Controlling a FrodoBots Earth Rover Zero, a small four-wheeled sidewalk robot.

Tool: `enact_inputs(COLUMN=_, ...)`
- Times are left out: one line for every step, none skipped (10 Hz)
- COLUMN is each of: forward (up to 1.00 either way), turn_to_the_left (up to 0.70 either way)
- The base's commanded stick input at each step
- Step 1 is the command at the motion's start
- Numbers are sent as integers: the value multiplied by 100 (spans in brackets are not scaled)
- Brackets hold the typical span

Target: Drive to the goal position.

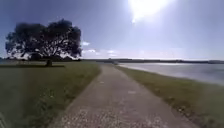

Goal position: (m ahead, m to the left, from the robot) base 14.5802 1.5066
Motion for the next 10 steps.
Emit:
enact_inputs(forward=85, turn_to_the_left=0)
enact_inputs(forward=85, turn_to_the_left=0)
enact_inputs(forward=85, turn_to_the_left=0)
enact_inputs(forward=85, turn_to_the_left=0)
enact_inputs(forward=85, turn_to_the_left=0)
enact_inputs(forward=85, turn_to_the_left=0)
enact_inputs(forward=85, turn_to_the_left=0)
enact_inputs(forward=85, turn_to_the_left=0)
enact_inputs(forward=85, turn_to_the_left=-10)
enact_inputs(forward=85, turn_to_the_left=-27)
